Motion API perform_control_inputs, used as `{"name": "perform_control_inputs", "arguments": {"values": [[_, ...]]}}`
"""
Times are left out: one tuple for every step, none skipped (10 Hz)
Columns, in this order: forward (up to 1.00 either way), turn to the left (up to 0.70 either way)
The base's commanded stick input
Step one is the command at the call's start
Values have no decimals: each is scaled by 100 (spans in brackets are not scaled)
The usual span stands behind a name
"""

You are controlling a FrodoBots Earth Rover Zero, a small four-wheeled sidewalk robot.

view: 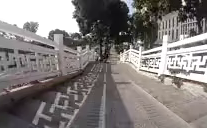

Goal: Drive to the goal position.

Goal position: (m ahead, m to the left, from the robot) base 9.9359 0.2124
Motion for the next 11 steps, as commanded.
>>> {"name": "perform_control_inputs", "arguments": {"values": [[70, 0], [70, 0], [70, 0], [70, 0], [70, 1], [70, 1], [70, 1], [70, 0], [70, 0], [70, 0], [70, 0]]}}
